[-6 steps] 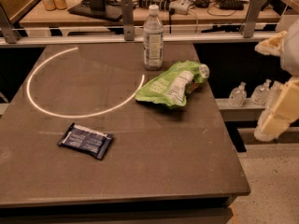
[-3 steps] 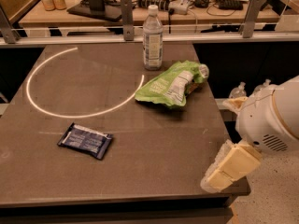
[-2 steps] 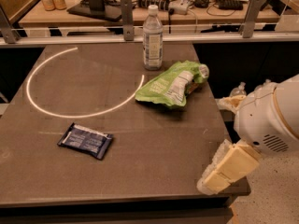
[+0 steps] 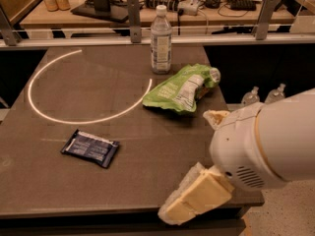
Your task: Pick rxbar blueberry
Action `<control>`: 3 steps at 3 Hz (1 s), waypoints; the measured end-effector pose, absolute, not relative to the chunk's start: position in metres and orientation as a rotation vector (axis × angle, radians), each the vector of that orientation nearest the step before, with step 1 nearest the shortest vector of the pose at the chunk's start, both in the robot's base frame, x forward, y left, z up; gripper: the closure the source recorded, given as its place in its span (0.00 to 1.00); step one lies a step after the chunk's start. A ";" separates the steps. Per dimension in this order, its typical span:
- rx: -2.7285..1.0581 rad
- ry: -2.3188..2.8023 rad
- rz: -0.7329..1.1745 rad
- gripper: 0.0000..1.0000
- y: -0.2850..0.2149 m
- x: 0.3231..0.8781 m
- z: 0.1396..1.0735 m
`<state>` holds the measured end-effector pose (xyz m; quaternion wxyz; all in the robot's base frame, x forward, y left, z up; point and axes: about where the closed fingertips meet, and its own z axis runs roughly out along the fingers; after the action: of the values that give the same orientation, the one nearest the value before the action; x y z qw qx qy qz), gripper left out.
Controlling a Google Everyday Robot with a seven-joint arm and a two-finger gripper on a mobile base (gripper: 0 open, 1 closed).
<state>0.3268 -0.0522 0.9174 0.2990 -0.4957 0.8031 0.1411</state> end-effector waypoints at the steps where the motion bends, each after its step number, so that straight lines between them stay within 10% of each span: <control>1: -1.301 2.110 0.397 0.00 -0.009 0.331 0.914; 3: -1.364 2.028 0.532 0.00 0.080 0.366 0.883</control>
Offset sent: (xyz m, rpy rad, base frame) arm 0.0441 0.1365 -0.0410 0.1327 0.0301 0.1138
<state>0.3656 0.0798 0.8827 0.3147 -0.5175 0.7697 0.2017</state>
